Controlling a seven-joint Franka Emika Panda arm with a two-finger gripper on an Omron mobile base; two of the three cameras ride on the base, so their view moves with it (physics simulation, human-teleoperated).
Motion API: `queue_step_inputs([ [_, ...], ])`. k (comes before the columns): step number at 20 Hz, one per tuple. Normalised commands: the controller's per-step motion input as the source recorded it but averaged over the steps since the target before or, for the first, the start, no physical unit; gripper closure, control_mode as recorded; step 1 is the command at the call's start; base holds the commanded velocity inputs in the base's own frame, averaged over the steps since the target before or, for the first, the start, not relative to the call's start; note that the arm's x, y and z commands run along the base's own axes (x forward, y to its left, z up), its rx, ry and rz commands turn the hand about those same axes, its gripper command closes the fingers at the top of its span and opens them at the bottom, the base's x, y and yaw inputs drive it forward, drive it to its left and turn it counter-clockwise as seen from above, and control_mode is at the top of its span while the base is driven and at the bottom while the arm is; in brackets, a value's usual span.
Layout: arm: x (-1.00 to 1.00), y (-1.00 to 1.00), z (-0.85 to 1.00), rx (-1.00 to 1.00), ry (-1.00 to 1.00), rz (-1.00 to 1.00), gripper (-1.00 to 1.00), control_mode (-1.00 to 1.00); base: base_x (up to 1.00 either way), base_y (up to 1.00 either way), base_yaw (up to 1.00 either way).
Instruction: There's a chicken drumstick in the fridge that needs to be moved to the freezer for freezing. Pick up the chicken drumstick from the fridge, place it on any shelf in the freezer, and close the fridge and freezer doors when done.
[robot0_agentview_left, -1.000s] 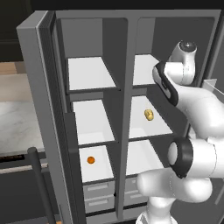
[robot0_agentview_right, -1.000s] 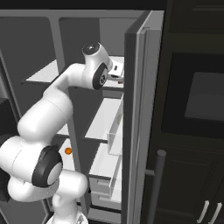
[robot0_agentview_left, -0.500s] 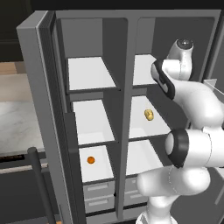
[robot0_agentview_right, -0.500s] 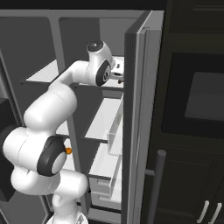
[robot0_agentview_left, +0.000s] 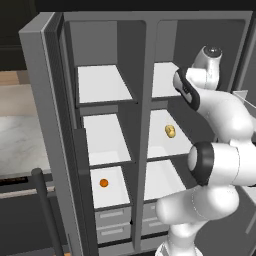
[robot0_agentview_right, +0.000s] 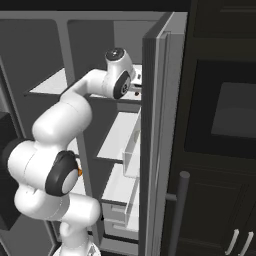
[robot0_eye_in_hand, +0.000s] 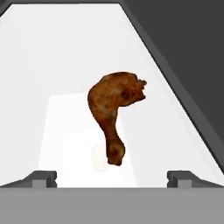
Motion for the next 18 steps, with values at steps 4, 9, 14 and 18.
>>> queue_step_inputs([
  [4, 0.18, 0.0, -0.17, 0.0, 0.04, 0.03, -1.0, -1.0, 0.0, 0.0, 0.0],
  [9, 0.22, -0.04, -0.09, 0.0, 0.01, 0.04, -1.0, -1.0, 0.0, 0.0, 0.0],
  [14, 0.29, -0.08, -0.06, 0.0, 0.02, 0.05, -1.0, -1.0, 0.0, 0.0, 0.0],
  [18, 0.24, -0.1, -0.03, 0.0, 0.02, 0.05, -1.0, -1.0, 0.0, 0.0, 0.0],
])
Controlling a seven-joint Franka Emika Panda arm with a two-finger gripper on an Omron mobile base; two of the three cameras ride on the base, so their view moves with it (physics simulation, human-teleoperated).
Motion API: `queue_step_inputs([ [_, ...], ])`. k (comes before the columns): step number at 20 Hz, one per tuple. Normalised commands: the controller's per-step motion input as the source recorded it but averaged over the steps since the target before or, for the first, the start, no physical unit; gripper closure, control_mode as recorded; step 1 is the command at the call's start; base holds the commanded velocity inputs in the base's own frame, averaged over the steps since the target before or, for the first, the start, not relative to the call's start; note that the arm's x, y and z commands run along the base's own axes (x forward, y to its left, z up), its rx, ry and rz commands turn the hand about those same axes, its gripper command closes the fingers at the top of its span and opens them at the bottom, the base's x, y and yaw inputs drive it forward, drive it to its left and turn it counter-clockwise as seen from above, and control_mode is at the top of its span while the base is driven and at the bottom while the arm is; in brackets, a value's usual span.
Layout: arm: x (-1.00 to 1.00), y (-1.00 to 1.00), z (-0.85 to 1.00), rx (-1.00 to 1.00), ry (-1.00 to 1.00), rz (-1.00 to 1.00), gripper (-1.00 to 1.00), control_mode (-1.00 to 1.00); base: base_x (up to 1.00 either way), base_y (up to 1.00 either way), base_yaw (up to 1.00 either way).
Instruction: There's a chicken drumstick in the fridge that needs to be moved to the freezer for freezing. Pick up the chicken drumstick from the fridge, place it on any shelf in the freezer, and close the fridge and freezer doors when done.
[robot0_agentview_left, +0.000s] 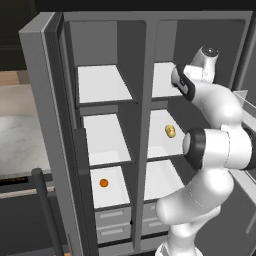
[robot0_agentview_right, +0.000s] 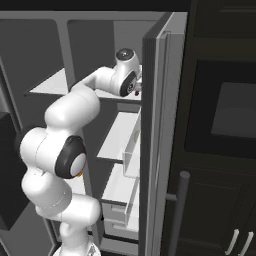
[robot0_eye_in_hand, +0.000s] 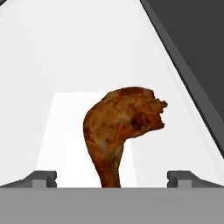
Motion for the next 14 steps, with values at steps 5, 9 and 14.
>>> queue_step_inputs([
  [5, 0.26, -0.04, -0.12, 0.0, 0.02, 0.05, -1.0, -1.0, 0.0, 0.0, 0.0],
  [9, 0.29, 0.0, -0.24, 0.0, 0.05, 0.04, -1.0, -1.0, 0.0, 0.0, 0.0],
  [14, 0.18, 0.0, -0.34, 0.0, 0.03, 0.01, -1.0, -1.0, 0.0, 0.0, 0.0],
])
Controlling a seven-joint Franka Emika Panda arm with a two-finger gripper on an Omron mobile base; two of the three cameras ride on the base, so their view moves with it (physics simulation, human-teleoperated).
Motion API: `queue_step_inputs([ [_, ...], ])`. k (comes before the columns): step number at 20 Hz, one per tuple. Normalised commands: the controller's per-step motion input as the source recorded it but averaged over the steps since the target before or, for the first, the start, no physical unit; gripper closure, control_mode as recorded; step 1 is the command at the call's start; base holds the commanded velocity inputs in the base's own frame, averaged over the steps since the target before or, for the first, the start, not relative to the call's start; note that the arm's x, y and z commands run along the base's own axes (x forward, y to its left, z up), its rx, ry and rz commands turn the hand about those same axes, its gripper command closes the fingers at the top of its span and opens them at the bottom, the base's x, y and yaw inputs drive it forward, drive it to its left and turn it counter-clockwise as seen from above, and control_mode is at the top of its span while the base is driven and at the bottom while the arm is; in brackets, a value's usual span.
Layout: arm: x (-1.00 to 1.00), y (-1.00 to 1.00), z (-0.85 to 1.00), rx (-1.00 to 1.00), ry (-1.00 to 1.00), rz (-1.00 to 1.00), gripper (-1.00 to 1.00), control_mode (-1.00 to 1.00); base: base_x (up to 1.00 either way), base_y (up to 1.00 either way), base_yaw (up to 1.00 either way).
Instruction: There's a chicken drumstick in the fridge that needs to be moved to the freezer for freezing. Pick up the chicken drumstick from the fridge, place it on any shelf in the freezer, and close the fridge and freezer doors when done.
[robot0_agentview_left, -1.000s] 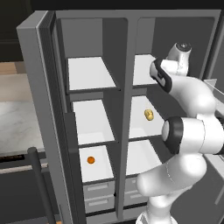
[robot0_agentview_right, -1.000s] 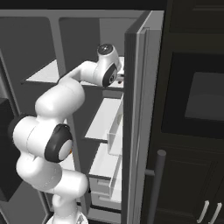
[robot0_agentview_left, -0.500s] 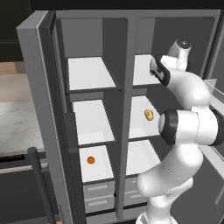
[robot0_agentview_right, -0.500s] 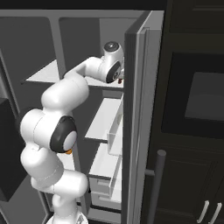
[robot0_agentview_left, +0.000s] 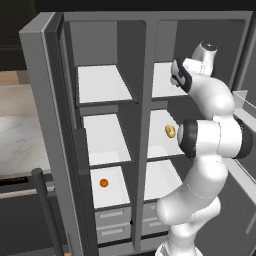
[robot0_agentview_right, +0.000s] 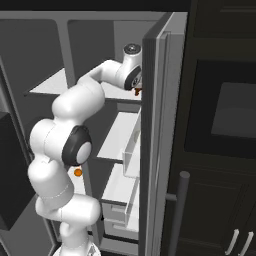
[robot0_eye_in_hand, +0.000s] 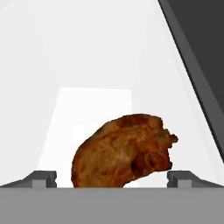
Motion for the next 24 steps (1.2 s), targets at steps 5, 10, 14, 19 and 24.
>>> queue_step_inputs([
  [5, 0.11, 0.0, -0.63, 0.0, 0.11, 0.0, -1.0, -1.0, 0.0, 0.0, 0.0],
  [10, 0.0, 0.09, -0.98, 0.0, 0.16, 0.0, 1.0, -1.0, 0.0, 0.0, 0.0],
  [14, -0.04, 0.1, -1.0, 0.0, 0.1, 0.0, 1.0, -1.0, 0.0, 0.0, 0.0],
  [19, -0.21, 0.02, -1.0, 0.0, 0.13, 0.0, 1.0, -1.0, 0.0, 0.0, 0.0],
  [24, -0.85, 0.11, -1.0, 0.0, -0.04, 0.03, 1.0, -1.0, 0.0, 0.0, 0.0],
])
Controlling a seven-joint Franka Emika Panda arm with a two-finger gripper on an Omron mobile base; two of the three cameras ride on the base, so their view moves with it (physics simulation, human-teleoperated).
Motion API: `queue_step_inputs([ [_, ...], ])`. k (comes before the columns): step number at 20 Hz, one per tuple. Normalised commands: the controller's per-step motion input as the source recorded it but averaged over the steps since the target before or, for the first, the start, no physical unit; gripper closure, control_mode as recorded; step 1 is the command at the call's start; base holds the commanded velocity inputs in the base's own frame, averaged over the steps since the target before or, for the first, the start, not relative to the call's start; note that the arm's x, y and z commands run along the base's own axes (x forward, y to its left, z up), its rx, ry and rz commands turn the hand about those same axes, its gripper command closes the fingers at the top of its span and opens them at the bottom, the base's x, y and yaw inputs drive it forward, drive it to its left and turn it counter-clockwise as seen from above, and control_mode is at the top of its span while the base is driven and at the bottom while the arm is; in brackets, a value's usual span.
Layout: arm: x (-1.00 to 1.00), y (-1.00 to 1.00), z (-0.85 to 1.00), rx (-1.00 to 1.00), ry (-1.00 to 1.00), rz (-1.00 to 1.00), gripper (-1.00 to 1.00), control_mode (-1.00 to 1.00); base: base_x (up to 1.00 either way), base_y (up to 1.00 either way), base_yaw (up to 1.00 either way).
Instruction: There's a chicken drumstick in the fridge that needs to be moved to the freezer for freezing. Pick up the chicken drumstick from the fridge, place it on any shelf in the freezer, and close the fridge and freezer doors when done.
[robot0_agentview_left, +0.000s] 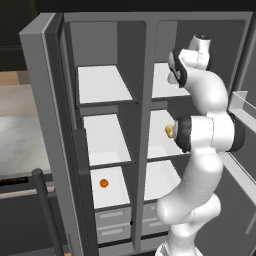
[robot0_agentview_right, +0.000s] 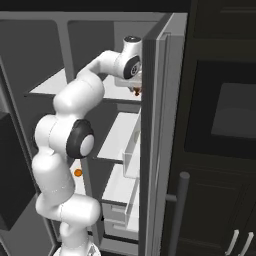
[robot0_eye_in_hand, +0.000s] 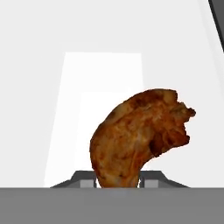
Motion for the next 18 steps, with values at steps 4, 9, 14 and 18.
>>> queue_step_inputs([
  [4, -0.87, 0.28, -1.0, 0.03, -0.04, 0.02, 1.0, -1.0, 0.0, 0.0, 0.0],
  [9, -0.33, 0.23, -0.69, 0.07, 0.06, 0.0, 1.0, -1.0, 0.0, 0.0, 0.0],
  [14, -0.36, 0.02, 0.07, 0.03, 0.1, 0.0, 1.0, -1.0, 0.0, 0.0, 0.0],
  [18, -0.51, 0.0, 0.57, 0.01, 0.06, -0.01, 1.0, -1.0, 0.0, 0.0, 0.0],
])
